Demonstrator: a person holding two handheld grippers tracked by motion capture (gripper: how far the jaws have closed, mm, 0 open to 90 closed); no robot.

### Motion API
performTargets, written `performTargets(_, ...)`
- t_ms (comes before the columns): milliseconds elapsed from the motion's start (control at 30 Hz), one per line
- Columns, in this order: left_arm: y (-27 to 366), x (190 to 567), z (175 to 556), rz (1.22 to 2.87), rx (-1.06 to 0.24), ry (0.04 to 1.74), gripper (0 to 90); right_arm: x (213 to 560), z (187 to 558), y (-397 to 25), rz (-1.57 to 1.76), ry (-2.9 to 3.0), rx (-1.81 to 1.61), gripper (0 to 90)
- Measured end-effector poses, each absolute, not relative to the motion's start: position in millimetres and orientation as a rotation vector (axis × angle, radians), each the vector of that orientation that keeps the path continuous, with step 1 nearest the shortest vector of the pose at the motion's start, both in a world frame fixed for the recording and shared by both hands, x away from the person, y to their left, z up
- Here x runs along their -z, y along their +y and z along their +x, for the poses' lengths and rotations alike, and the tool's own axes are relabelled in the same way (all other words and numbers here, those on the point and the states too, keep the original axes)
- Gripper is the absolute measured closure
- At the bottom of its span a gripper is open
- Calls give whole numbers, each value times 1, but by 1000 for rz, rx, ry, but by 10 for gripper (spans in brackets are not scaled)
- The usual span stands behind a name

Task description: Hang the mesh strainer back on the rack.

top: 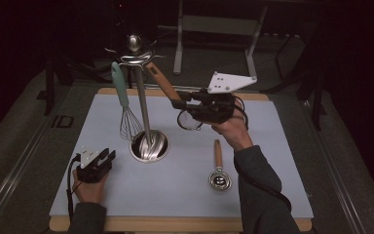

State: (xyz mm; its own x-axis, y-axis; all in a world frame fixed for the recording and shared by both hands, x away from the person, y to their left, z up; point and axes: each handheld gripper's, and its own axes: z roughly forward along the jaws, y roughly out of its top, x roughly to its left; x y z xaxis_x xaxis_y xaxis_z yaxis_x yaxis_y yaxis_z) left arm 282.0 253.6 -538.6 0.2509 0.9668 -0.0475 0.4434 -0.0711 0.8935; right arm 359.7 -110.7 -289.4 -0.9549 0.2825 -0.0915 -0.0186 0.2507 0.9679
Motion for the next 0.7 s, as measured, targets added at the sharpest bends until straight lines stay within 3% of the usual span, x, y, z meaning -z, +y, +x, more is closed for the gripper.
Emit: performTargets(700, 254, 539, 282, 1660, -763, 1324, 696, 288, 360, -95, 200, 2311, -1758, 708)
